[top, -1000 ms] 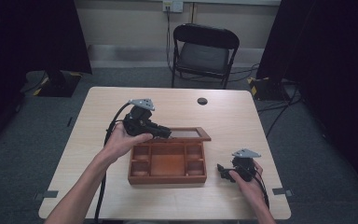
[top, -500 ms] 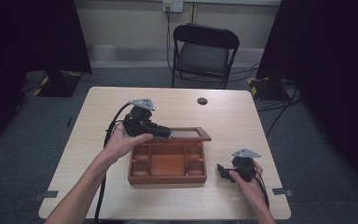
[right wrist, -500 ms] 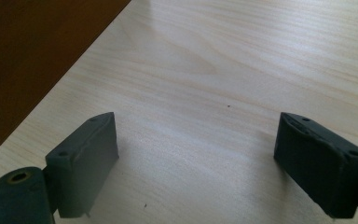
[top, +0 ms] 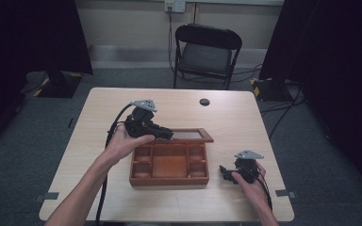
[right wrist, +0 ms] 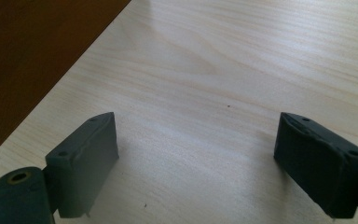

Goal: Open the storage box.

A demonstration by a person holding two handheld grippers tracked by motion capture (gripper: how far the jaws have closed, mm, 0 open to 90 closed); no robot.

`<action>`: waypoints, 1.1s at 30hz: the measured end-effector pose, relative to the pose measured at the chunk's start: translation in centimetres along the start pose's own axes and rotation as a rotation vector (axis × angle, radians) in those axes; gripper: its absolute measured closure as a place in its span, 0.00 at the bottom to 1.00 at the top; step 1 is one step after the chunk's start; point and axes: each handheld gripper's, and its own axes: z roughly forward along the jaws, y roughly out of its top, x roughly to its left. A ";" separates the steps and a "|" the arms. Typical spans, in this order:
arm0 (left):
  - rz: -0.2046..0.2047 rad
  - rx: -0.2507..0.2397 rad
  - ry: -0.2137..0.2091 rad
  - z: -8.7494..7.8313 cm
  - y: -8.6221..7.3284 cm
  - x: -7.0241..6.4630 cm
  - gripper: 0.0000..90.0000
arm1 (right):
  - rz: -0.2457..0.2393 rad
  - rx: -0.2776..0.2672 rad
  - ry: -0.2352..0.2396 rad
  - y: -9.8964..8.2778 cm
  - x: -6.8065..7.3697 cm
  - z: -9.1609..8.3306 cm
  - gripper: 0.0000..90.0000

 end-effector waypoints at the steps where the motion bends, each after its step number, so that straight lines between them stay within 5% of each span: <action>1: 0.003 0.003 -0.001 0.0 0.0 0.0 0.91 | 0.000 0.000 0.000 0.0 0.0 0.0 0.14; 33: 0.010 0.007 0.004 0.0 0.2 -0.1 0.91 | 0.000 0.000 0.000 0.0 0.0 0.0 0.14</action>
